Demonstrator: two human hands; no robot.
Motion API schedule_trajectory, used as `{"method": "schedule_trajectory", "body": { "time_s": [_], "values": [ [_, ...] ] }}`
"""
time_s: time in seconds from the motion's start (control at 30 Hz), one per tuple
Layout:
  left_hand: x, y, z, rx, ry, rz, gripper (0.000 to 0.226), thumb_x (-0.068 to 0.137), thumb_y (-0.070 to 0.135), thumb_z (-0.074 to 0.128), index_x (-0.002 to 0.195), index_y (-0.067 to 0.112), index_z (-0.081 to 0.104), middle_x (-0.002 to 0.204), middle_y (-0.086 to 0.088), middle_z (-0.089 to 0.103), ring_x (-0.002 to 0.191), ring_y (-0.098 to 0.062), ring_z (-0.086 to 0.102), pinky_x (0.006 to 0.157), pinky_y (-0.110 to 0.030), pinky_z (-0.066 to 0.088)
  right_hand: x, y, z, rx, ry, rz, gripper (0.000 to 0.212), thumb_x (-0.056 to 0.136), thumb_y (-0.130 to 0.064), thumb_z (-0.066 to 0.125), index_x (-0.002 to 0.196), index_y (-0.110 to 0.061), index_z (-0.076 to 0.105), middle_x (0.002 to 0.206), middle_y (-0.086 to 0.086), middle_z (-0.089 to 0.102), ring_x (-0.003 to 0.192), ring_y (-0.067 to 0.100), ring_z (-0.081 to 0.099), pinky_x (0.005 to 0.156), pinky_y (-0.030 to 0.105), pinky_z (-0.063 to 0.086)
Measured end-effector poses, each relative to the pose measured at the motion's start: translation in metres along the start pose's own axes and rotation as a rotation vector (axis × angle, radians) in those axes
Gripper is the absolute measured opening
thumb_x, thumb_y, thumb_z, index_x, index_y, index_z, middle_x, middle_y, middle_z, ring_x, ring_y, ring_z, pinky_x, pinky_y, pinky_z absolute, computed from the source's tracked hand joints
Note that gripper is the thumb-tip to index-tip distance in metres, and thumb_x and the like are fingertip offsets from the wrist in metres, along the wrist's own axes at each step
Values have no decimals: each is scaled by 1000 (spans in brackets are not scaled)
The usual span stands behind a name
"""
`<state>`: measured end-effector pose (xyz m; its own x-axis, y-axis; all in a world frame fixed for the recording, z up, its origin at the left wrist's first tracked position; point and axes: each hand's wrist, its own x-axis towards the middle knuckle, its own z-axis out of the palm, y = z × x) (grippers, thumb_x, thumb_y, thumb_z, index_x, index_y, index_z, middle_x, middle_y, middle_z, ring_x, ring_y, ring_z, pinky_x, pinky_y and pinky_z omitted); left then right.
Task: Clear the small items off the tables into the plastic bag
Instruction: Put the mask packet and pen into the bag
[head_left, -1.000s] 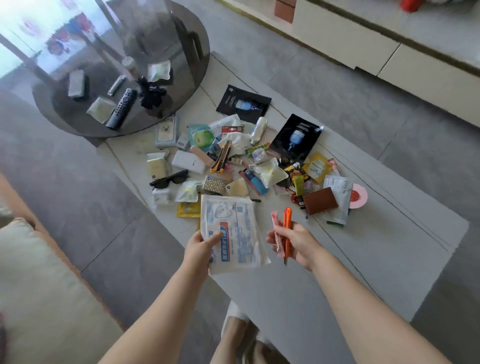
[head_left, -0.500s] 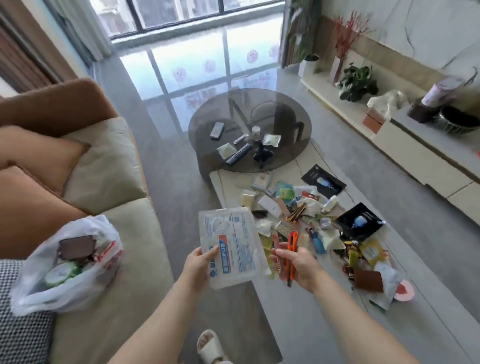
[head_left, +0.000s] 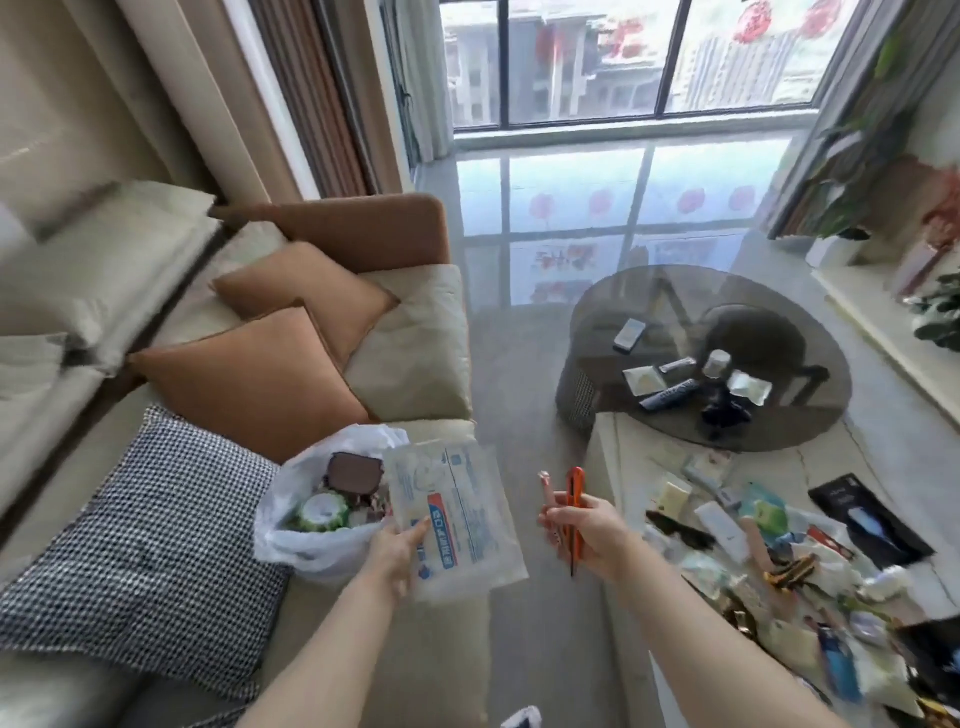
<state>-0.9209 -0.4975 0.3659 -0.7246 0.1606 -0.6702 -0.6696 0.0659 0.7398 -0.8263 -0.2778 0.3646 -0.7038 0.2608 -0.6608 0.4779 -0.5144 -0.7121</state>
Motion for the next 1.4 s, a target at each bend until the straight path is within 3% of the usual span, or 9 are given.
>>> {"method": "schedule_trajectory", "body": {
  "time_s": [0.1, 0.3, 0.67, 0.83, 0.9, 1.07, 1.2, 1.33, 1.4],
  "values": [
    [9, 6, -42, -111, 78, -32, 25, 95, 2, 50, 118, -4, 55, 91, -20, 65, 75, -31, 62, 47, -41, 57, 24, 0, 43, -110, -71, 47, 15, 82, 9, 57, 89, -4, 58, 66, 11, 68, 50, 21, 62, 48, 25, 46],
    [21, 5, -95, -300, 293, -83, 26, 94, -2, 48, 120, -6, 54, 110, -28, 61, 83, -36, 61, 82, -54, 50, 72, -5, 114, -266, -133, 86, 15, 82, 11, 56, 91, 0, 51, 68, 15, 64, 60, 26, 60, 56, 34, 42],
    [87, 26, -117, -433, 568, -141, 17, 95, 0, 47, 93, 7, 62, 79, -14, 69, 68, -28, 67, 54, -37, 54, 181, -42, 191, -569, -287, 167, 15, 85, 12, 47, 87, -1, 53, 65, 13, 53, 45, 20, 51, 38, 19, 34],
    [129, 34, -103, -493, 610, -185, 25, 93, -8, 39, 93, 6, 60, 86, -17, 67, 75, -32, 65, 68, -45, 55, 232, -50, 209, -710, -282, 213, 14, 85, 8, 51, 88, -4, 58, 71, 15, 56, 52, 23, 54, 33, 20, 37],
    [145, 33, -100, -517, 629, -208, 25, 92, -10, 39, 97, 4, 59, 85, -17, 66, 74, -32, 64, 70, -46, 54, 250, -48, 216, -743, -271, 231, 11, 86, 4, 54, 87, -6, 58, 75, 15, 60, 55, 24, 56, 35, 21, 39],
    [185, 26, -102, -554, 695, -267, 27, 91, -12, 37, 103, 4, 55, 75, -13, 63, 63, -26, 62, 45, -30, 50, 298, -29, 237, -766, -192, 268, 3, 87, 1, 56, 88, -1, 57, 71, 18, 61, 62, 29, 59, 58, 36, 50],
    [226, 15, -113, -547, 701, -296, 36, 89, -12, 34, 112, 8, 53, 79, -11, 64, 65, -24, 63, 43, -27, 49, 331, -10, 255, -866, -178, 267, 27, 91, -29, 58, 82, -3, 54, 74, 19, 60, 66, 31, 57, 63, 40, 51],
    [271, 5, -130, -535, 712, -283, 36, 89, -10, 35, 107, 9, 59, 80, -9, 67, 64, -24, 66, 44, -29, 52, 362, 8, 278, -939, -214, 271, 7, 85, -5, 56, 79, -6, 54, 65, 11, 55, 52, 23, 52, 49, 25, 45],
    [288, -2, -136, -545, 689, -286, 36, 90, -6, 37, 111, 12, 59, 85, -8, 70, 73, -26, 68, 59, -36, 57, 372, 17, 291, -938, -263, 277, 13, 82, 3, 55, 83, -9, 57, 65, 9, 53, 53, 19, 50, 45, 22, 41]
  ]
}}
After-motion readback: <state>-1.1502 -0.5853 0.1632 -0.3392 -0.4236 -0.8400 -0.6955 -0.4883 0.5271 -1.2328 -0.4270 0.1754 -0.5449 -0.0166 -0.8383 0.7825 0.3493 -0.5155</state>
